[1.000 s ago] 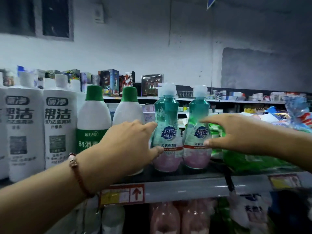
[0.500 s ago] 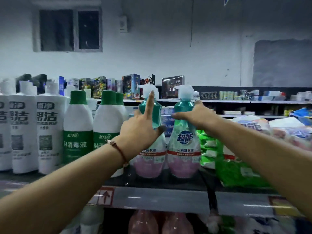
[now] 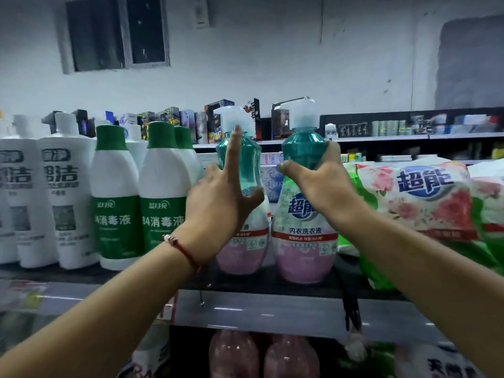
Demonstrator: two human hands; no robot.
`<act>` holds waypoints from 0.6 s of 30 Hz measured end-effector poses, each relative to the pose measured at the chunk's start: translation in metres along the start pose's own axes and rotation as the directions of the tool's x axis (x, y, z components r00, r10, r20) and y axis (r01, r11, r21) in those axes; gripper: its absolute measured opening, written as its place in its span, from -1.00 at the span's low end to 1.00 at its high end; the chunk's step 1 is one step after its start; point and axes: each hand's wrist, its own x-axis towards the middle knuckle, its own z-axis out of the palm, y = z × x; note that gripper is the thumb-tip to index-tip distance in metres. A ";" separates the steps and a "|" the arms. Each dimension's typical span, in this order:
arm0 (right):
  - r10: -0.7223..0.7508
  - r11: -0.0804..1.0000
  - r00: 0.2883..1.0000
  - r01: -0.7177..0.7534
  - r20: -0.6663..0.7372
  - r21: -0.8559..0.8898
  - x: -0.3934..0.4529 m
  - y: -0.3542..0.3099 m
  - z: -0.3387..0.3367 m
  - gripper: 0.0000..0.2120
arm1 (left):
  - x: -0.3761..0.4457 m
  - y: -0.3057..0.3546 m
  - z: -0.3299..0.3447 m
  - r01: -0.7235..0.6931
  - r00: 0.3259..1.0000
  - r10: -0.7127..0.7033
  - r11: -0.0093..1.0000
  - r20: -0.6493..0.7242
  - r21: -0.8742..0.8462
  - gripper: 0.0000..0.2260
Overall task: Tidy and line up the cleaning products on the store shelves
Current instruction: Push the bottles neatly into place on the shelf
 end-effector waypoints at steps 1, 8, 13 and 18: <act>-0.034 0.999 0.999 0.034 -0.027 0.004 -0.001 0.004 0.004 -0.49 | 0.000 0.000 0.000 0.001 1.000 -0.001 1.000 -0.002 0.011 -0.05; -0.092 0.996 0.989 0.089 -0.119 -0.024 -0.002 0.012 0.013 -0.50 | 0.000 -0.001 -0.003 0.023 0.999 -0.021 1.000 -0.049 0.022 -0.07; -0.141 0.987 0.975 0.125 -0.171 -0.098 -0.007 0.013 0.015 -0.52 | -0.003 0.001 -0.007 0.021 1.000 -0.021 1.000 -0.018 -0.008 -0.08; -0.194 0.971 0.948 0.149 -0.253 -0.184 -0.011 0.019 0.021 -0.56 | -0.006 0.005 -0.004 0.027 1.000 -0.027 0.997 0.000 0.070 -0.12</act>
